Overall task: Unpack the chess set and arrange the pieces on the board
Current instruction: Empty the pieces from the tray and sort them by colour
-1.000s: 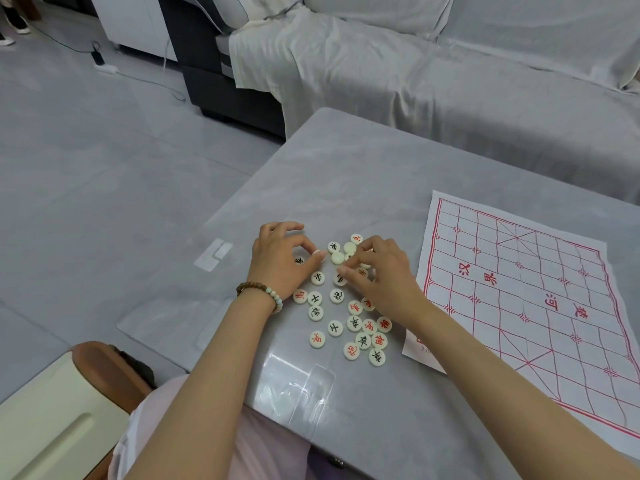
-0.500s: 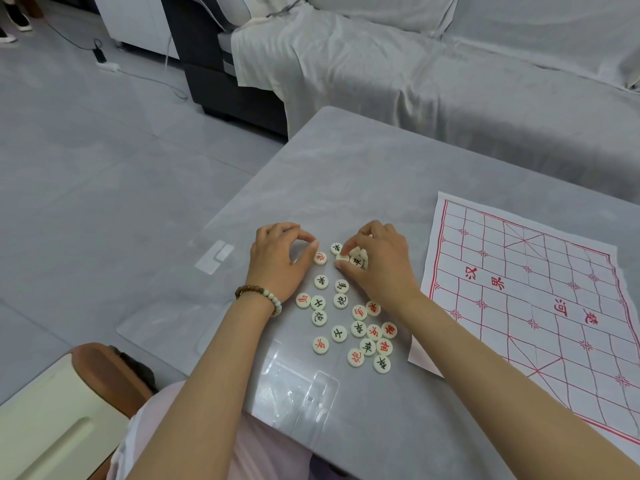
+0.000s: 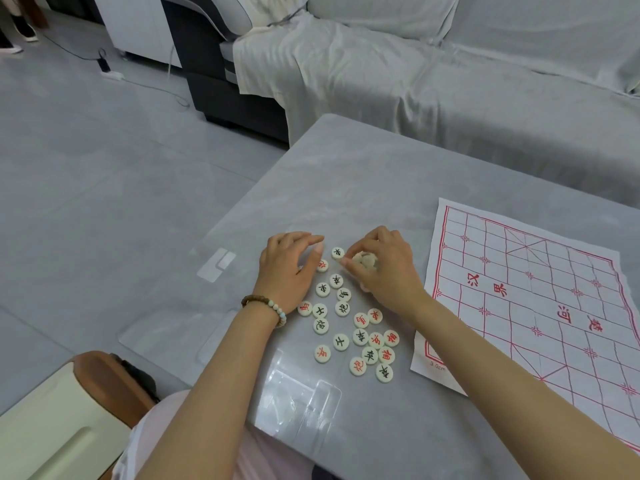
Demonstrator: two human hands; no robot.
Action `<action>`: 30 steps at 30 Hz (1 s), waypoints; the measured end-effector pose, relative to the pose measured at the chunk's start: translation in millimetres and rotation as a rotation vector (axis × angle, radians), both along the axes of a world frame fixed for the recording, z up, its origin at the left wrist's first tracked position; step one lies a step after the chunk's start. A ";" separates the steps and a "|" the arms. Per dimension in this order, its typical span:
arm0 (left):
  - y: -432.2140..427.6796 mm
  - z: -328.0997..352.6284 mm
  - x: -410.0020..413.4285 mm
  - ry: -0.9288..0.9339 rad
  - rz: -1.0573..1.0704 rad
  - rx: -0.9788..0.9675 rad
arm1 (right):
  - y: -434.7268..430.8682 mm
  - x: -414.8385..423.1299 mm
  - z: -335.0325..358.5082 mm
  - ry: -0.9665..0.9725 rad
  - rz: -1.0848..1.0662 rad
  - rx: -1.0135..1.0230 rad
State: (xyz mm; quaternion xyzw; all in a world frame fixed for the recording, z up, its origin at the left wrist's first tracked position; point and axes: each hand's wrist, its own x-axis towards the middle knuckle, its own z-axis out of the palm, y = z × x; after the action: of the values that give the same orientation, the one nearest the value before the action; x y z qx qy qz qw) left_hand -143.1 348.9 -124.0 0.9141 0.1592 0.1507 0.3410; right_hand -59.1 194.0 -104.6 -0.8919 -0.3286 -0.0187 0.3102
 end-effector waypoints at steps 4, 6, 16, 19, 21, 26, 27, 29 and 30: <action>-2.3 -1.6 0.2 0.018 -0.032 0.028 | -10.0 11.2 1.6 -0.066 -0.052 -0.037; -2.8 -1.7 0.6 0.011 -0.025 0.031 | -11.3 11.4 2.1 -0.062 -0.036 -0.090; -2.6 -3.1 2.6 0.021 -0.007 0.038 | 3.5 24.9 5.5 0.166 -0.101 -0.016; -1.9 -4.4 3.6 0.026 -0.003 0.033 | 7.6 27.7 5.5 0.187 -0.104 -0.033; -2.0 -4.8 3.6 0.021 -0.003 0.024 | 5.2 28.8 4.1 0.156 -0.103 -0.048; -6.5 1.8 1.2 -0.075 -0.092 0.011 | -17.0 30.1 2.4 0.148 -0.170 0.073; -8.8 3.7 0.9 -0.086 -0.123 0.041 | -23.3 29.7 1.6 0.136 -0.164 0.055; -13.7 5.9 0.8 -0.088 -0.172 0.089 | -34.8 26.8 -0.1 0.098 -0.104 0.001; -15.7 6.1 1.0 -0.076 -0.189 0.098 | -38.8 24.3 -0.5 0.073 -0.060 -0.034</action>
State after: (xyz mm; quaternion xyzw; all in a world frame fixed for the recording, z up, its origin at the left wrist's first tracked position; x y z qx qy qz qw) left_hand -142.1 333.2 -117.9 0.9343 0.0518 0.1599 0.3145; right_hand -34.8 155.2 -105.1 -0.9065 -0.2902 0.0102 0.3064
